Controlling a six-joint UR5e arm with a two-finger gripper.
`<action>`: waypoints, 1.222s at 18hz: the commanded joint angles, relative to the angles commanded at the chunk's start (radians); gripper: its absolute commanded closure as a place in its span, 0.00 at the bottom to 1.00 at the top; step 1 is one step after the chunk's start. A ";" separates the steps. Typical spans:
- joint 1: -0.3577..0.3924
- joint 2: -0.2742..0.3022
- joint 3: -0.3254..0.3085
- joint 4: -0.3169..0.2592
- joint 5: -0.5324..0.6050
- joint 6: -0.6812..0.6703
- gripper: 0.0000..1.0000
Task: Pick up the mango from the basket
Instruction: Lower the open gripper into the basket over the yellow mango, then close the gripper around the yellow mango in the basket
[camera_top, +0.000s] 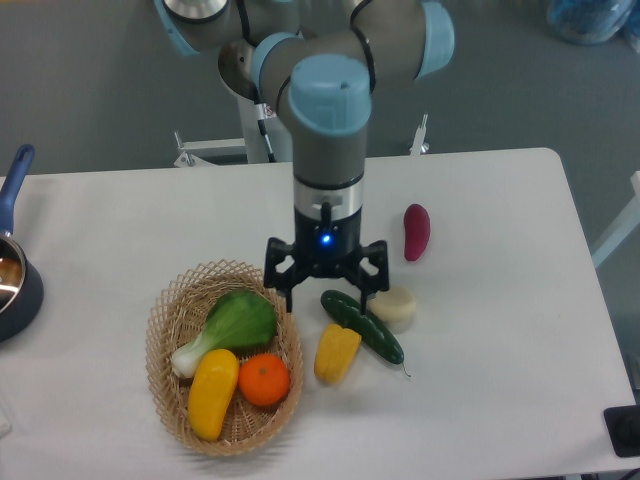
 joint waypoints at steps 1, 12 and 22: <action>-0.014 -0.017 0.001 0.002 -0.002 0.003 0.00; -0.074 -0.167 0.066 0.028 0.000 -0.041 0.00; -0.140 -0.230 0.092 0.040 0.000 -0.028 0.00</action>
